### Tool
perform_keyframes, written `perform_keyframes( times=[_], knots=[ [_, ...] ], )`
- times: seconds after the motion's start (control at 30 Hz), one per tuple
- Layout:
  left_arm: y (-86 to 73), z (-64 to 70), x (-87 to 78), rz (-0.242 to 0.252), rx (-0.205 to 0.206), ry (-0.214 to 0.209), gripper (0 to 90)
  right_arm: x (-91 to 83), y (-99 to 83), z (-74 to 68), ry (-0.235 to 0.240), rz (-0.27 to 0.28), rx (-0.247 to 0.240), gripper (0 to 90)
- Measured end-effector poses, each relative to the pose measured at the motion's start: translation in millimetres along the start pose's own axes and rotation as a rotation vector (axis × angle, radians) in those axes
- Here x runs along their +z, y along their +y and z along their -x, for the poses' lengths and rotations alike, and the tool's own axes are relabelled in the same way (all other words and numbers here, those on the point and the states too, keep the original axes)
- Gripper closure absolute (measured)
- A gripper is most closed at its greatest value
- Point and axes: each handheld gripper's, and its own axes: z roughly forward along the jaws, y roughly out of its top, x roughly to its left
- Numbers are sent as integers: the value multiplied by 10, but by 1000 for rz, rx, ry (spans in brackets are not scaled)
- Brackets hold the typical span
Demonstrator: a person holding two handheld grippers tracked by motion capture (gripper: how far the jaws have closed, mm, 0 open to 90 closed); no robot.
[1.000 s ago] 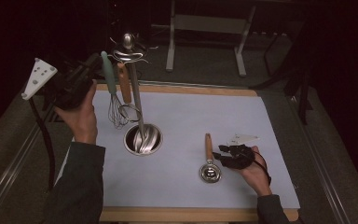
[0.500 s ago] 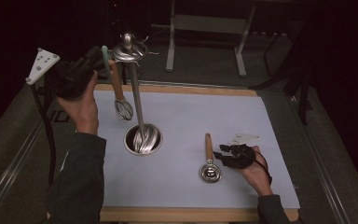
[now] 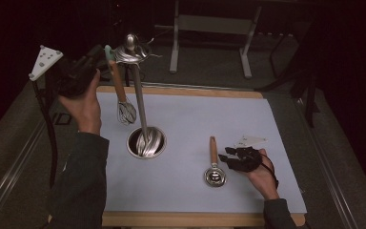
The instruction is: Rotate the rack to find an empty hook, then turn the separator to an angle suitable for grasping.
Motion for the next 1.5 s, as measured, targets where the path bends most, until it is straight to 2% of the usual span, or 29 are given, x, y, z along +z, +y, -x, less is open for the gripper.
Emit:
perform_keyframes(
  times=[0.33, 0.63, 1.0, 1.27, 1.5],
  knots=[
    [-14, -32, -114, 13, 23, 5, 900, -67, -8, 44, -8, 17, 12, 563],
    [-79, -98, -192, 17, 19, 22, 900, -53, -6, 37, -7, 10, 11, 563],
    [-298, -116, -345, -4, 48, 15, 879, -83, -12, 64, -15, 20, 21, 564],
    [-456, -180, -470, -53, 82, 29, 841, -76, -9, 52, -22, 16, 19, 594],
    [-623, -220, -530, -90, 87, 31, 813, -71, -19, 62, -26, 12, 33, 635]
  ],
)
